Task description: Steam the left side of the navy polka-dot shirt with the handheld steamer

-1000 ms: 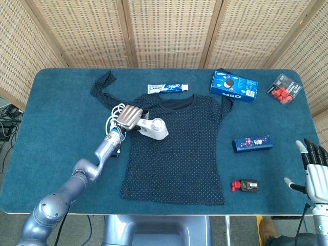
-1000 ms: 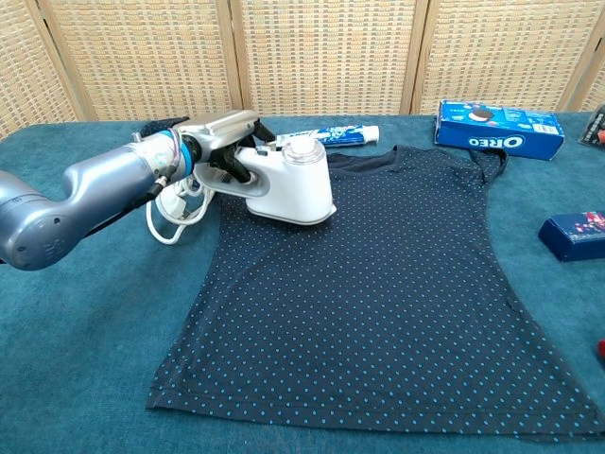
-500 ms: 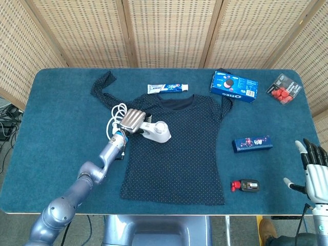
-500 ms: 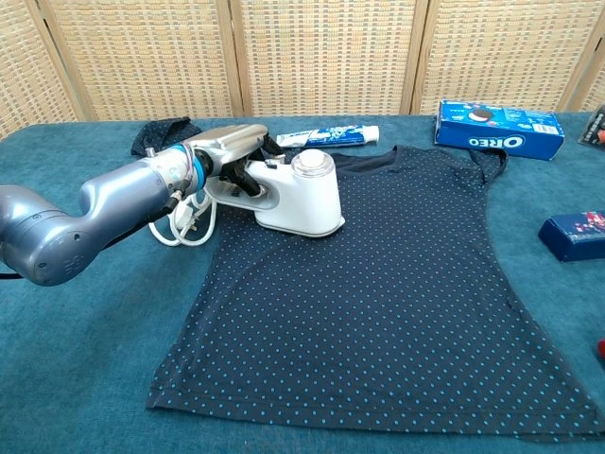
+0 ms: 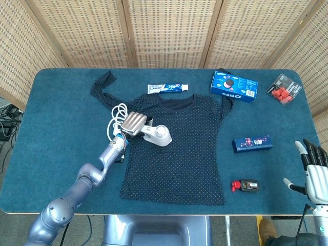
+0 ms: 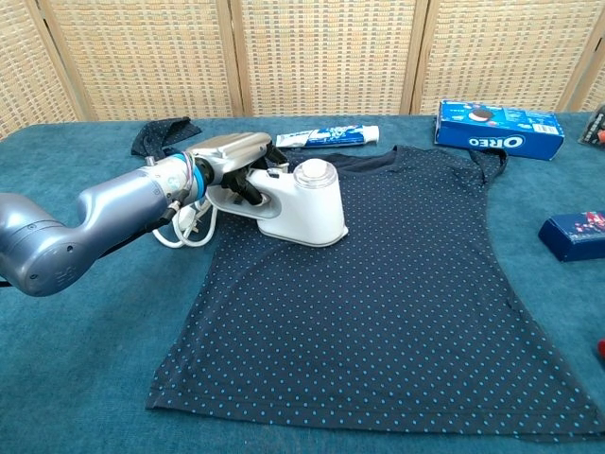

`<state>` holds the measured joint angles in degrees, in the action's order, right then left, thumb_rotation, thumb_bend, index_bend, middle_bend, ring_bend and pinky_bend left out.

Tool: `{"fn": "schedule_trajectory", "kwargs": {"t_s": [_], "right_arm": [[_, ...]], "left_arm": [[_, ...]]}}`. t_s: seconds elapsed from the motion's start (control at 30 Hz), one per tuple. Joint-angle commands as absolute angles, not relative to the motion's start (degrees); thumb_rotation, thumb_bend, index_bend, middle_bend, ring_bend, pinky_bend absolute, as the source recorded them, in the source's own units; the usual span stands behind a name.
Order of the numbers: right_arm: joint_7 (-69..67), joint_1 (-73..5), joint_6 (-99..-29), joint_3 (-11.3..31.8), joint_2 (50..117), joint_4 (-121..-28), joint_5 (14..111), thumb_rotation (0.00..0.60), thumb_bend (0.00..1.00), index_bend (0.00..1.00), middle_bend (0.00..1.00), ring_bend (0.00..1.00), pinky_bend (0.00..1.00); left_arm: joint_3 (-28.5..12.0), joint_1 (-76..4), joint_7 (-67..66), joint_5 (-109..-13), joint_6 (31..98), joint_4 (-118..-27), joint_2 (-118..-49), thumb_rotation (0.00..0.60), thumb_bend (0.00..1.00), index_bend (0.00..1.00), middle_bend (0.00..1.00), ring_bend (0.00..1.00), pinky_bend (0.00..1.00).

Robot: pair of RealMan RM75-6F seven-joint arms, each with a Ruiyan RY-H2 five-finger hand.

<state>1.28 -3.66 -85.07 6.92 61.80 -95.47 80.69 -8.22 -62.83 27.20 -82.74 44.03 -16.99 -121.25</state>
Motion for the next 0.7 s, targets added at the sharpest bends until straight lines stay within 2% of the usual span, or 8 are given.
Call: {"fn": "schedule_trajectory", "kwargs": {"t_s": [0.03,0.7], "right_arm": [[1.14,-3.65,-85.05,6.88,61.75,-95.5,80.73,0.6,0.0,0.03,0.0,0.0,0.0],[1.31,-3.7,-84.93,6.58,61.78,-95.8,81.06,0.6,0.0,0.03,0.0,0.0,0.0]], "left_arm": [[-7.63,-62.6,27.41,-83.26,44.31,-17.64,-120.88,0.6,0.73,1.0,0.91,0.82,0.94],[-1.44,-60.54,29.29,-89.32,48.58,-27.46,-115.83,0.6,0.73,1.0,0.91,0.82,0.94]]}}
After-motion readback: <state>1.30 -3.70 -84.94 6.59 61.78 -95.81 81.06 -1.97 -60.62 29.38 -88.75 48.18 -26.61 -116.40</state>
